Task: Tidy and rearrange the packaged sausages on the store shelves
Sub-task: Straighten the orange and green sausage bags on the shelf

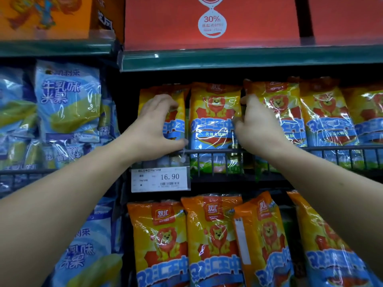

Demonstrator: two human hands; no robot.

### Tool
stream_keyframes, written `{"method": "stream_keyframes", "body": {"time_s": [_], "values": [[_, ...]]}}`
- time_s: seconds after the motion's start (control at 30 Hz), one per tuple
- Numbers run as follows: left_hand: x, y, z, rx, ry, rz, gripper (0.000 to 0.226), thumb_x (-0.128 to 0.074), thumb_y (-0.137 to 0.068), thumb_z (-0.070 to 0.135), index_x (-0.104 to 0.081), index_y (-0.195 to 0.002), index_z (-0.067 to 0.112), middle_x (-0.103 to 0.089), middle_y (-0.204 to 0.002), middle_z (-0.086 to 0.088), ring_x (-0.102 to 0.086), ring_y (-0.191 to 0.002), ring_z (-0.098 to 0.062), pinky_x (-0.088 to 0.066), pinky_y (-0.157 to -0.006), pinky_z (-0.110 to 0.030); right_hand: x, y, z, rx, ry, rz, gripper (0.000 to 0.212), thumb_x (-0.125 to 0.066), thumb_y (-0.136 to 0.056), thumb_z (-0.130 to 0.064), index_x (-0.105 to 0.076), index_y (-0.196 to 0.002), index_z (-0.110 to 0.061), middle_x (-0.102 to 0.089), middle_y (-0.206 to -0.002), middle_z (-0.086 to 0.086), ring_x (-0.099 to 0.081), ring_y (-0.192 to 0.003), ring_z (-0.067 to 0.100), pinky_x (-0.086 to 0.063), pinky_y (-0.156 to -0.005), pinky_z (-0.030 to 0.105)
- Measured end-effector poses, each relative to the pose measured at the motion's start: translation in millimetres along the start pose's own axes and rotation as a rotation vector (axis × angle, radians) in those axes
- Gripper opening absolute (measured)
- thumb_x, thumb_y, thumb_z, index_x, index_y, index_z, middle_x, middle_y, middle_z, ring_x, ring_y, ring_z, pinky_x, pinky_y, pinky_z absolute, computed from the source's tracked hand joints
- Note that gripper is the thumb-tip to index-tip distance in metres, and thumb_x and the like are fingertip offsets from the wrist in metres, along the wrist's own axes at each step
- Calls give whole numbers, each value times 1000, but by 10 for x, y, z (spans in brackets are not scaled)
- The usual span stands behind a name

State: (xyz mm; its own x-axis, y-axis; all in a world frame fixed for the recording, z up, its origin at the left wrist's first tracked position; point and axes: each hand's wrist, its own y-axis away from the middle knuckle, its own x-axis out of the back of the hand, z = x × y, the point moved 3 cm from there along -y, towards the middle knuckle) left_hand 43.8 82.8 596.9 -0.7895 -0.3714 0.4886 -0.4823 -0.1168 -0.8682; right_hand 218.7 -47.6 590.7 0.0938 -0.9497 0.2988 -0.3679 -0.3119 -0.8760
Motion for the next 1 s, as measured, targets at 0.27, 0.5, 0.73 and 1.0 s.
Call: {"method": "stream_keyframes", "body": {"time_s": [0.27,0.5,0.73,1.0], "values": [[-3,62,17,40,-115,17,82,-64,-82,59,-34,-148,20,-21,-155,3,-13,-144,-13,-17,-117,-31,-88,73,34,21,72,86,45,-39,-105,-27,-35,-149,-33,-60,-134,2,-59,-102,32,-53,-80,46],[-21,99,10,67,-131,21,74,-59,-88,54,-32,-149,22,-17,-158,4,-10,-147,-13,-19,-120,-36,-101,52,41,4,224,39,51,-37,-103,-21,-29,-151,-35,-66,-113,8,-45,-78,27,-35,-64,36],[-33,134,21,77,-142,29,74,-58,-89,56,-33,-150,22,-18,-160,3,-9,-148,-16,-15,-121,-37,-100,88,62,33,264,7,54,-35,-103,-27,-22,-155,-32,-48,-66,-3,-47,-59,22,-34,-60,34],[-9,172,60,104,-106,51,75,-62,-87,55,-36,-149,23,-23,-157,5,-14,-146,-14,-21,-118,-37,-93,128,143,128,148,9,56,-45,-98,-30,-33,-152,-23,-59,-91,8,-55,-71,28,-34,-56,31]]}}
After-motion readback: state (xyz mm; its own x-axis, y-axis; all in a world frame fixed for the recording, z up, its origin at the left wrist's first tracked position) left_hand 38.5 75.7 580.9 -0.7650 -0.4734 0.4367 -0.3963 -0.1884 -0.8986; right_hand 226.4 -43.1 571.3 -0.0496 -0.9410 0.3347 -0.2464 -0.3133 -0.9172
